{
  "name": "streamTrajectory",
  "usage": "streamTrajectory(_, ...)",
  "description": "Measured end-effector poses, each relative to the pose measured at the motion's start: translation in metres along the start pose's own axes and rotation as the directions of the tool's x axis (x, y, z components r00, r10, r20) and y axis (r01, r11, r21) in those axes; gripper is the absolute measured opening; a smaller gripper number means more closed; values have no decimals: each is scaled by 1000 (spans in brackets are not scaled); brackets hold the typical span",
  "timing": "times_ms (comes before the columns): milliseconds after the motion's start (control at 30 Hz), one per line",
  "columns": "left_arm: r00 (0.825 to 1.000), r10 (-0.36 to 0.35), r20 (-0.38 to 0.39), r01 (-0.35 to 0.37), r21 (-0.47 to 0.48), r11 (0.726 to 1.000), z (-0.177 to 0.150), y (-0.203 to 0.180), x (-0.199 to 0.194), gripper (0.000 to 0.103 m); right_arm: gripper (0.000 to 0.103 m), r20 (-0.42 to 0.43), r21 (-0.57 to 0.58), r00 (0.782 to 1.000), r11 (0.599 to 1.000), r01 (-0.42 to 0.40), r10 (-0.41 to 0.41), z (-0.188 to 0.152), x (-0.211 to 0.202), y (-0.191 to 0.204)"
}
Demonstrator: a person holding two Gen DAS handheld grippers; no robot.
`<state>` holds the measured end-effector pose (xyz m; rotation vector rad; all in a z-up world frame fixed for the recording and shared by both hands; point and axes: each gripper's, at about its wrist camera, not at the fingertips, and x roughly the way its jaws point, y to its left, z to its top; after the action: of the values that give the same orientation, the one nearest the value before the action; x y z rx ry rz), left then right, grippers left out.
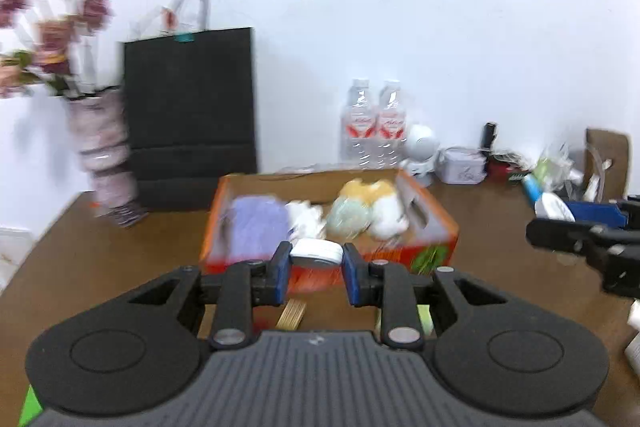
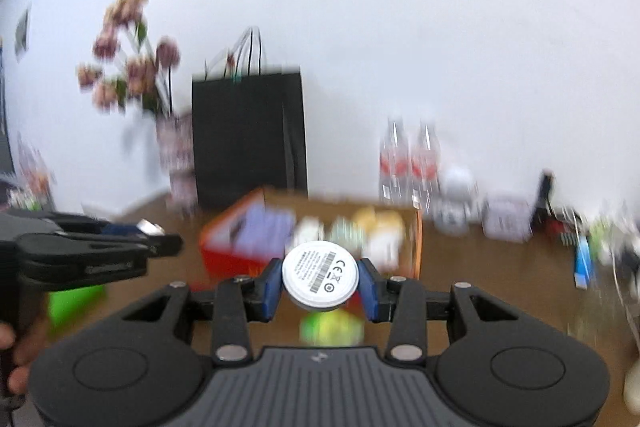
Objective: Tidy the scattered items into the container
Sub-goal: 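Carry the cap and white piece over the box and open both tools, then move both tools back toward the red rose and small dark item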
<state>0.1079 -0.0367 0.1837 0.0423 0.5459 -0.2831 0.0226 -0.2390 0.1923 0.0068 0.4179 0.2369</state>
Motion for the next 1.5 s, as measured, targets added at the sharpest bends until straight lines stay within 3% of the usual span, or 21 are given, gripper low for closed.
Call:
streamTrajectory(67, 989, -42, -142, 36, -41, 999, 42, 16, 45, 27, 38, -38, 55, 999, 998, -28, 31, 46, 26, -17)
streamTrajectory(167, 936, -77, -344, 38, -120, 992, 80, 37, 122, 27, 38, -184, 155, 980, 987, -48, 77, 100, 94, -45)
streamTrajectory(233, 910, -64, -411, 15, -121, 993, 88, 39, 164, 27, 38, -301, 185, 951, 983, -16, 72, 115, 145, -61)
streamTrajectory(333, 859, -51, -510, -16, -125, 992, 78, 42, 217, 27, 38, -451, 224, 891, 973, 60, 49, 111, 220, -83)
streamTrajectory(400, 835, -31, -550, -30, -103, 994, 65, 44, 237, 27, 38, -514, 228, 857, 968, 100, 32, 93, 256, -92)
streamTrajectory(467, 817, -17, -577, -33, -77, 997, 51, 49, 247, 27, 38, -547, 206, 837, 971, 120, 13, 75, 280, -93)
streamTrajectory(600, 809, 39, -586, -84, -49, 995, 39, 63, 262, 27, 39, -578, 186, 816, 975, 121, 9, 49, 307, -96)
streamTrajectory(633, 807, 50, -588, -94, -44, 995, 38, 65, 265, 32, 39, -577, 188, 817, 974, 129, 3, 47, 312, -98)
streamTrajectory(667, 808, 58, -587, -102, -41, 994, 38, 66, 266, 45, 47, -573, 187, 820, 973, 138, -6, 46, 316, -99)
streamTrajectory(733, 812, 75, -579, -105, -19, 994, 40, 67, 263, 59, 55, -563, 181, 826, 972, 152, -25, 46, 319, -100)
streamTrajectory(833, 821, 115, -559, -133, 8, 991, 48, 68, 255, 65, 61, -536, 196, 844, 967, 159, -30, 53, 313, -101)
streamTrajectory(933, 819, 117, -561, -154, -18, 988, 55, 73, 243, 83, 66, -528, 204, 849, 966, 158, -28, 62, 303, -99)
streamTrajectory(967, 814, 118, -568, -155, -16, 988, 57, 73, 240, 89, 74, -537, 202, 843, 966, 163, -30, 65, 300, -97)
streamTrajectory(1033, 805, 128, -580, -163, -9, 987, 60, 72, 230, 93, 79, -560, 207, 828, 963, 170, -26, 68, 294, -94)
streamTrajectory(1233, 788, 117, -605, -177, -40, 983, 67, 74, 196, 102, 84, -649, 231, 760, 960, 159, 30, 71, 274, -77)
streamTrajectory(1400, 780, 125, -613, -189, -40, 981, 71, 70, 168, 102, 92, -661, 212, 750, 964, 160, 21, 77, 248, -61)
streamTrajectory(1500, 788, 122, -603, -190, -50, 981, 73, 66, 152, 102, 92, -670, 206, 742, 965, 161, 20, 77, 235, -52)
